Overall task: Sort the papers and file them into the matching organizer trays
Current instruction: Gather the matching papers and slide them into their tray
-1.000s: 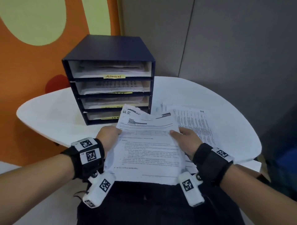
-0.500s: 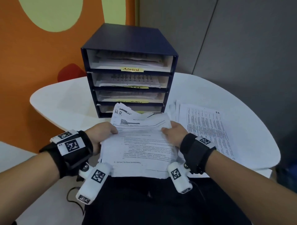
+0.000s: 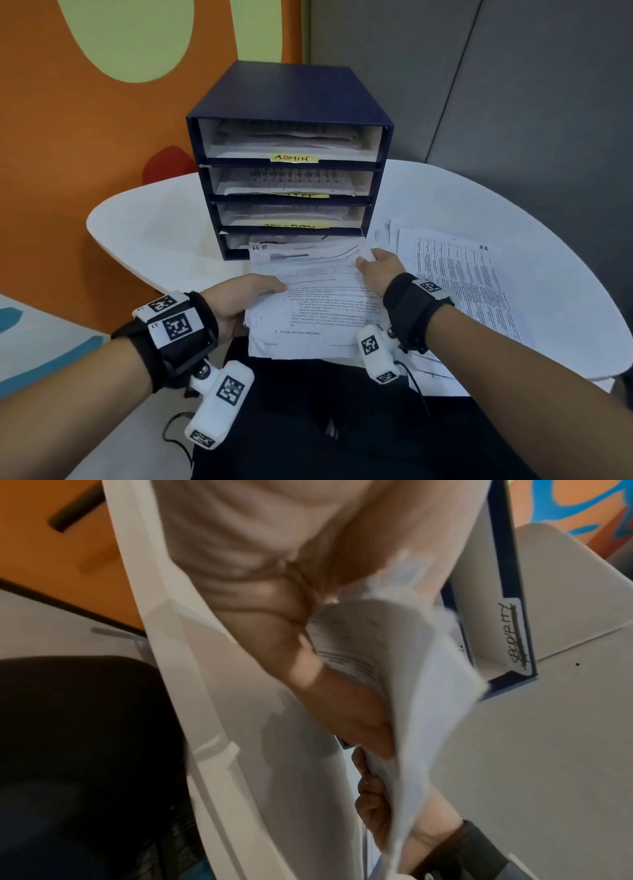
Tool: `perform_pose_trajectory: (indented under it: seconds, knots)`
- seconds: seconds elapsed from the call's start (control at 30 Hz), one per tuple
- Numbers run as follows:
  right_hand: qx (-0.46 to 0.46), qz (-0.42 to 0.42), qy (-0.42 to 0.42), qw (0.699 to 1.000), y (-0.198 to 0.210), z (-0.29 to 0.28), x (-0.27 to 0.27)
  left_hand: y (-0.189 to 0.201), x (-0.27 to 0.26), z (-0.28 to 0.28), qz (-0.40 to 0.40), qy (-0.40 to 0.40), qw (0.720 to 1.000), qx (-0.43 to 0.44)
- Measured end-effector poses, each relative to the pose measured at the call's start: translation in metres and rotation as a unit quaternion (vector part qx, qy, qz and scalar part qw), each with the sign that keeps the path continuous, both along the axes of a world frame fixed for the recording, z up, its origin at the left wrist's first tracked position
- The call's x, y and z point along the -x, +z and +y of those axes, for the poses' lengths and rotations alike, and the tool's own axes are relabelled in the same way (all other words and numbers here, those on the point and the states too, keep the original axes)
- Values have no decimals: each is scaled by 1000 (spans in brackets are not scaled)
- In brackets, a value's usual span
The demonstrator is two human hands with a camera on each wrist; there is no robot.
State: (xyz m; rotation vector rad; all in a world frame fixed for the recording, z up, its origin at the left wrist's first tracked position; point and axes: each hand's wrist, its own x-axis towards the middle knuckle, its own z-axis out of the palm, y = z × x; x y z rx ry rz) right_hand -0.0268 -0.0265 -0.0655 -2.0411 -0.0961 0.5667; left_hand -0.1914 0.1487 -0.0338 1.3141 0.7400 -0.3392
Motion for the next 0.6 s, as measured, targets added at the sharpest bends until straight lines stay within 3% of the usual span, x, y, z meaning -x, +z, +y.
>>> perform_pose_trajectory:
  seconds: [0.13, 0.23, 0.4, 0.5, 0.6]
  knots:
    - [-19, 1, -24, 1000, 0, 9, -2, -4, -1, 7, -1, -35, 999, -1]
    - [-39, -5, -29, 999, 0, 11, -3, -7, -6, 20, -38, -5, 997, -69]
    - [-34, 99, 3, 995, -7, 3, 1, -14, -17, 41, -67, 34, 984, -159]
    - [-80, 191, 10, 978, -2, -3, 9, -17, -25, 47, -56, 91, 977, -184]
    - [-123, 187, -11, 975, -2, 1, 11, -19, -33, 52, -50, 199, 966, -157]
